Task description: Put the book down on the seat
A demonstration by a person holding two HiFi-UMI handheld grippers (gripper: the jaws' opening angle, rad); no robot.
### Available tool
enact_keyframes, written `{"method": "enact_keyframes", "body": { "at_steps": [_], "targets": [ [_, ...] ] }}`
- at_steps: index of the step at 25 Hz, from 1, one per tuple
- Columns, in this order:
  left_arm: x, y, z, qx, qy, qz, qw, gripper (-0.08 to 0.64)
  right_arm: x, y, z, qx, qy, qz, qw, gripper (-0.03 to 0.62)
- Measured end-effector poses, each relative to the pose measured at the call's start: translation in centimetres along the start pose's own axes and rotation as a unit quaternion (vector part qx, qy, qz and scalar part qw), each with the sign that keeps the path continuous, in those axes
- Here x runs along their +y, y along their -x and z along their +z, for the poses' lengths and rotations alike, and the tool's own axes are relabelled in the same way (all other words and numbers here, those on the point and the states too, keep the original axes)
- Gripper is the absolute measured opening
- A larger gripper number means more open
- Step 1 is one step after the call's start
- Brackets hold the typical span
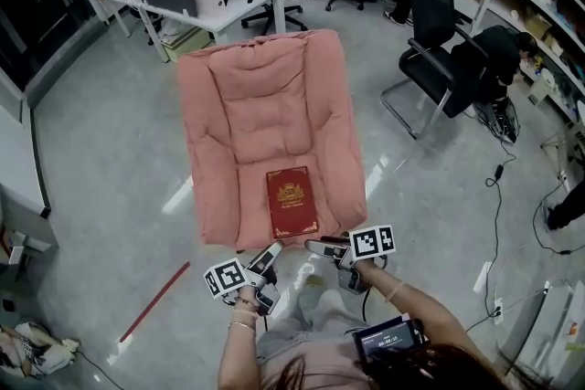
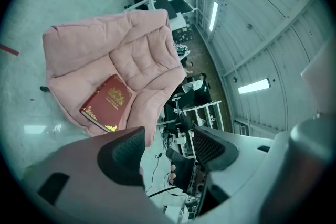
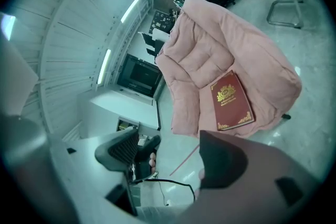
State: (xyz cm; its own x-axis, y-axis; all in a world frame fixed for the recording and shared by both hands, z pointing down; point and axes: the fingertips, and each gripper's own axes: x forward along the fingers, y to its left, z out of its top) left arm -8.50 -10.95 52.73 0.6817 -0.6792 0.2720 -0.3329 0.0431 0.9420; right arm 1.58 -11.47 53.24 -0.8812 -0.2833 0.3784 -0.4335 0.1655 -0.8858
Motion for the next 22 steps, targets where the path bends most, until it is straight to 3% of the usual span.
{"method": "enact_keyframes", "body": {
  "at_steps": [8,16,22],
  "targets": [
    [-0.8,4.4,-2.8,0.044,-0.020,-0.009,0.9988,0.296,4.0,0.5,-3.6,-0.020,0.020,-0.010,1.000,0.380],
    [-1.0,8.5,-5.0,0.054,-0.019,-0.028,0.9979,0.288,7.3,0.7,-9.4,0.000,0.080,-0.036,0.996,0.377],
    [-2.0,11.6,-7.1,0.065,-0.047,-0.049,0.9956,0.288,9.1,1.3,-12.9,-0.011,0.081,-0.040,0.996,0.377]
  ]
}}
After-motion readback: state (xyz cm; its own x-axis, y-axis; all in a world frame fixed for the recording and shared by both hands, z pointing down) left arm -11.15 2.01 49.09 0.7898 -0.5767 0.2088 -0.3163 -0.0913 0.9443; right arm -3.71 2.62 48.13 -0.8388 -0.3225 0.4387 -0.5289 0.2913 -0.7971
